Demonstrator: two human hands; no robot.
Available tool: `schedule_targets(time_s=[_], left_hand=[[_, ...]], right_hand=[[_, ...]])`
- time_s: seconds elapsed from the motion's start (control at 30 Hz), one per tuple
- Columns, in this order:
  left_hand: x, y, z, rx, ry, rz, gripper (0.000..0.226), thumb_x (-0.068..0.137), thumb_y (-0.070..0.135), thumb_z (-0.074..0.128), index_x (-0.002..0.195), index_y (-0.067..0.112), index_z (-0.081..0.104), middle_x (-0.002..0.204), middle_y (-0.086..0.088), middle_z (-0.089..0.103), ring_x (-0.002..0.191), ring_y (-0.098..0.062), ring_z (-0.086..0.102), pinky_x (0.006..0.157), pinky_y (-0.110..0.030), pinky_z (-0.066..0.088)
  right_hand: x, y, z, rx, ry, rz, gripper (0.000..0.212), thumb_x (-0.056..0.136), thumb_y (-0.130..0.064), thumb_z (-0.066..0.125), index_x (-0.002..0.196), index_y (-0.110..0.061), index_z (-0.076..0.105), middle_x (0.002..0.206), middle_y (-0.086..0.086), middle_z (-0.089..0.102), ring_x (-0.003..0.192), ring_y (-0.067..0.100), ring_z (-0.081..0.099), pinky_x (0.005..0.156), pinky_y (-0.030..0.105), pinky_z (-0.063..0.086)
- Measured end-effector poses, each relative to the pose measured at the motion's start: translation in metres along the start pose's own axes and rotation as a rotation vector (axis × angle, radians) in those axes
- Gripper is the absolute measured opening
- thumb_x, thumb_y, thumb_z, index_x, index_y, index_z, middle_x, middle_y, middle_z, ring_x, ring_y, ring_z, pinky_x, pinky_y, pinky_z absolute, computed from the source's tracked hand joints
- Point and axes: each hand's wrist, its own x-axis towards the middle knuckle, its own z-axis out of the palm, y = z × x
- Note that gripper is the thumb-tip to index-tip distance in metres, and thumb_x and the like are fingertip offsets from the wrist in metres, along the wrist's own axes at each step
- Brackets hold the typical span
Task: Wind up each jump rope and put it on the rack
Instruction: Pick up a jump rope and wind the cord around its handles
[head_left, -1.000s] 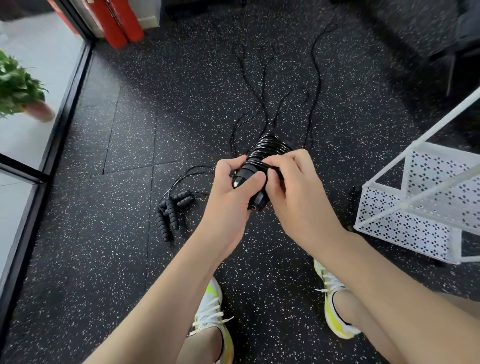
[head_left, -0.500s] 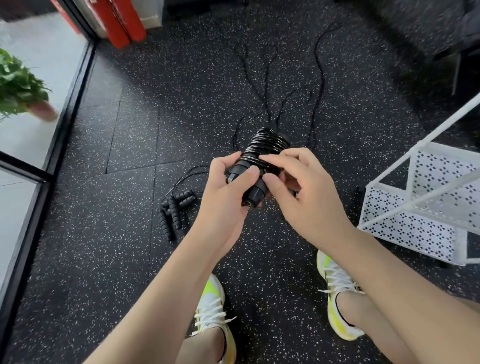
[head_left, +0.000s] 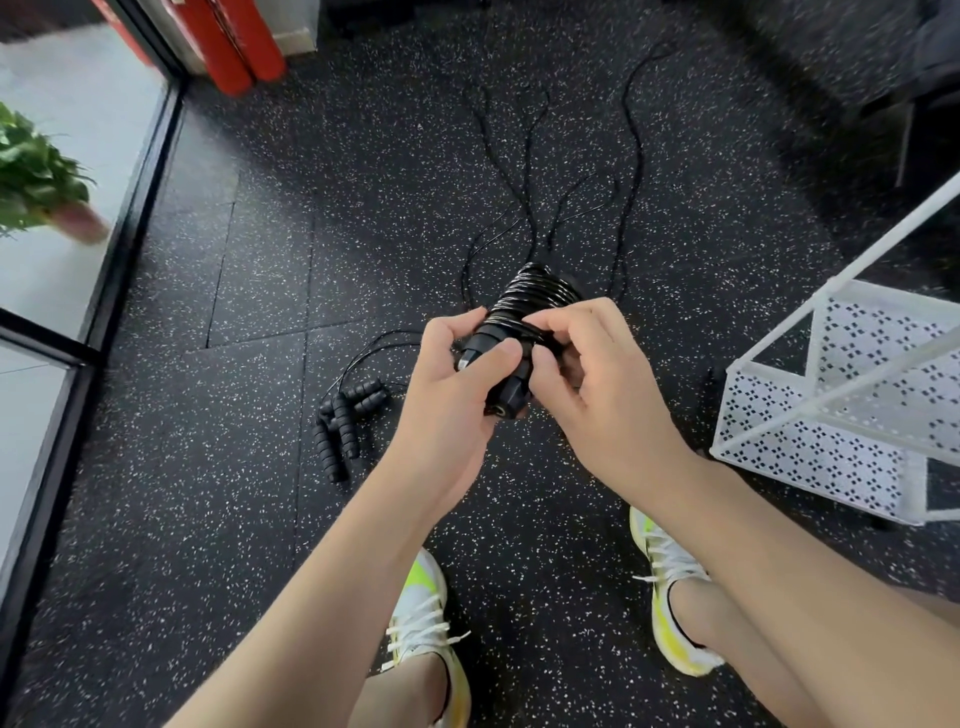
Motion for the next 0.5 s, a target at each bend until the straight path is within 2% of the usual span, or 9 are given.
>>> schedule_targets(time_s=[0.13,0.2,0.3,0.4,0.43,0.5], left_hand=[[0.0012,-0.0016,0.0016,0.000,0.006,0.004,0.042,0.091,0.003,0.070,0.128,0.015,0.055,0.121,-0.012,0.067,0.099,-0.026,0.064,0.092,-0.050,0.052],[0.0010,-0.0013,0.0023,-0.009,0.014,-0.004,0.038,0.096,0.000,0.064,0.130,0.014,0.054,0.120,-0.012,0.068,0.099,-0.024,0.066,0.093,-0.047,0.053],[-0.0004,-0.0033,0.0052,-0.001,0.033,-0.001,0.037,0.097,0.001,0.063,0.130,0.015,0.054,0.116,-0.008,0.068,0.094,-0.020,0.066,0.087,-0.042,0.053],[-0.0002,-0.0048,0.0090,0.031,0.063,0.022,0.036,0.097,0.002,0.064,0.129,0.016,0.054,0.118,-0.010,0.067,0.095,-0.021,0.062,0.088,-0.044,0.050],[-0.0001,-0.0044,0.0097,0.035,0.068,0.026,0.036,0.097,0.002,0.064,0.129,0.016,0.054,0.120,-0.011,0.066,0.096,-0.022,0.062,0.089,-0.045,0.051],[0.0010,-0.0013,0.0091,0.037,0.070,0.030,0.034,0.098,0.004,0.063,0.128,0.016,0.053,0.123,-0.015,0.065,0.095,-0.023,0.064,0.084,-0.047,0.053]], right_hand=[[-0.0010,0.0005,-0.0001,-0.009,0.036,0.032,0.012,0.099,-0.013,0.060,0.110,-0.014,0.056,0.105,-0.013,0.044,0.090,-0.009,0.050,0.077,0.002,0.037],[0.0002,0.0017,-0.0019,-0.022,0.009,0.037,0.012,0.099,-0.015,0.060,0.110,-0.012,0.055,0.104,-0.009,0.044,0.088,-0.006,0.050,0.075,0.003,0.038],[0.0016,0.0025,-0.0052,-0.076,-0.054,0.042,0.018,0.100,-0.024,0.056,0.113,-0.012,0.053,0.108,-0.004,0.043,0.089,0.002,0.052,0.075,0.013,0.044],[0.0008,-0.0003,-0.0053,-0.110,-0.055,0.054,0.018,0.101,-0.026,0.053,0.114,-0.013,0.052,0.109,-0.004,0.043,0.087,0.006,0.052,0.076,0.024,0.047],[0.0003,-0.0011,-0.0054,-0.111,-0.046,0.047,0.018,0.102,-0.026,0.052,0.115,-0.014,0.052,0.110,-0.005,0.043,0.087,0.005,0.053,0.076,0.024,0.046],[0.0006,-0.0023,-0.0067,-0.091,-0.025,0.013,0.019,0.103,-0.026,0.053,0.119,-0.017,0.055,0.112,-0.008,0.044,0.091,0.001,0.054,0.077,0.016,0.045]])
